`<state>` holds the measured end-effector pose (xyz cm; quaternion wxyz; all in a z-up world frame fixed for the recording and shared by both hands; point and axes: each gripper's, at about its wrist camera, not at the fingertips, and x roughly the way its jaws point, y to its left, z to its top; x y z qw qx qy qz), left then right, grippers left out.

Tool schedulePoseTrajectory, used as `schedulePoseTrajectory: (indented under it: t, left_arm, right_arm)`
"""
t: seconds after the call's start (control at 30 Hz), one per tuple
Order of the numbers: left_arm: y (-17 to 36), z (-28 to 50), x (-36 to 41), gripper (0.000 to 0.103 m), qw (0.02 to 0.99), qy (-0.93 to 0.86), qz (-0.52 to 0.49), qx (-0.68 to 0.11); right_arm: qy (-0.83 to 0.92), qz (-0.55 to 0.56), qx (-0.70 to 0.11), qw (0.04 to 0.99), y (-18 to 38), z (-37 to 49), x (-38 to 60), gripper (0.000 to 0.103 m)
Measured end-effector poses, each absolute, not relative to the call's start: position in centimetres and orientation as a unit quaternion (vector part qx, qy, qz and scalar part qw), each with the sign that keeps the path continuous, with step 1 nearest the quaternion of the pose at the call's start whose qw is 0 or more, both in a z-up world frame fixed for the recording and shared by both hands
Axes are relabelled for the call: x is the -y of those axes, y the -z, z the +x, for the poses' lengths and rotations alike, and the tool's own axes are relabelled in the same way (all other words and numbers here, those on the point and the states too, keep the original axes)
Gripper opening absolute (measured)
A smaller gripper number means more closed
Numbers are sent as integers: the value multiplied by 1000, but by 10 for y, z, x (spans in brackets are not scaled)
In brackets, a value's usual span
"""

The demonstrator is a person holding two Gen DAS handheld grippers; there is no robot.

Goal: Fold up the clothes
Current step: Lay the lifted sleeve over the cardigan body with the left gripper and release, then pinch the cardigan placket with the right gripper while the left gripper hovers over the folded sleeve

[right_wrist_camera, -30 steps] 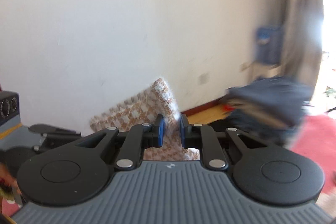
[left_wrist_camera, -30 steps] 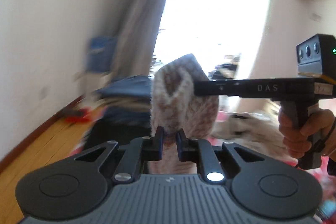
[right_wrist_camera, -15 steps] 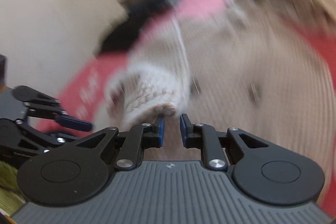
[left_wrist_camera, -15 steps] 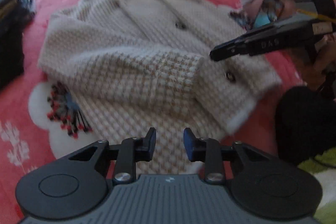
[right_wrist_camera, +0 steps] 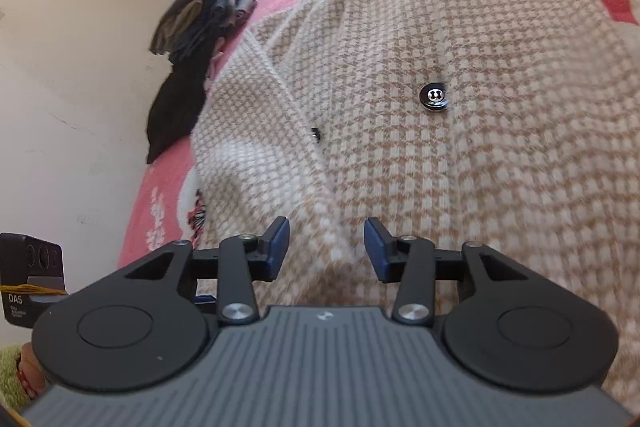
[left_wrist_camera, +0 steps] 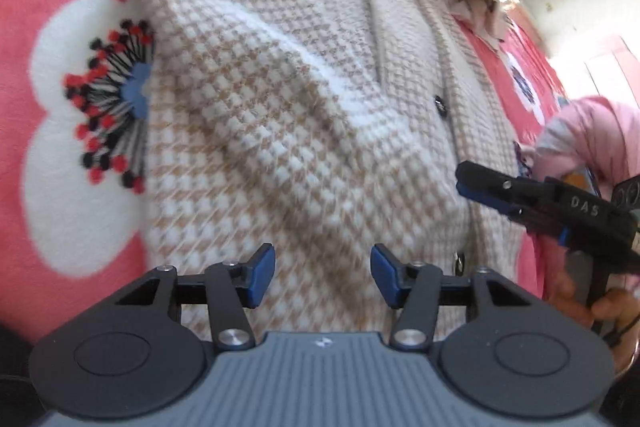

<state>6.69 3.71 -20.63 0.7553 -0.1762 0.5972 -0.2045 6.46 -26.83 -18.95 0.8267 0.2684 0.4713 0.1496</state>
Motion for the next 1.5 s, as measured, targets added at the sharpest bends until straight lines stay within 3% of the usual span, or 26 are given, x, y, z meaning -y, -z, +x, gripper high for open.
schedulePoseTrajectory:
  t: [0.27, 0.4, 0.5, 0.67, 0.87, 1.5]
  left_arm:
    - [225, 76, -27, 51, 748, 218, -181, -600]
    - [224, 77, -27, 32, 757, 212, -181, -591]
    - [212, 73, -30, 24, 764, 222, -173, -581]
    - [182, 54, -29, 23, 759, 282, -122, -575]
    - [195, 36, -27, 23, 727, 282, -51, -624]
    - [197, 23, -51, 24, 727, 259, 3, -636]
  right_arm:
    - [-159, 274, -520, 793, 208, 85, 256, 37]
    - [-161, 259, -524, 796, 207, 86, 247, 16]
    - [-159, 236, -519, 806, 199, 84, 237, 9]
    - [-167, 230, -506, 814, 176, 55, 239, 8]
    - [-178, 221, -551, 785, 196, 13, 230, 7]
    - [-225, 168, -562, 778, 197, 3, 207, 7]
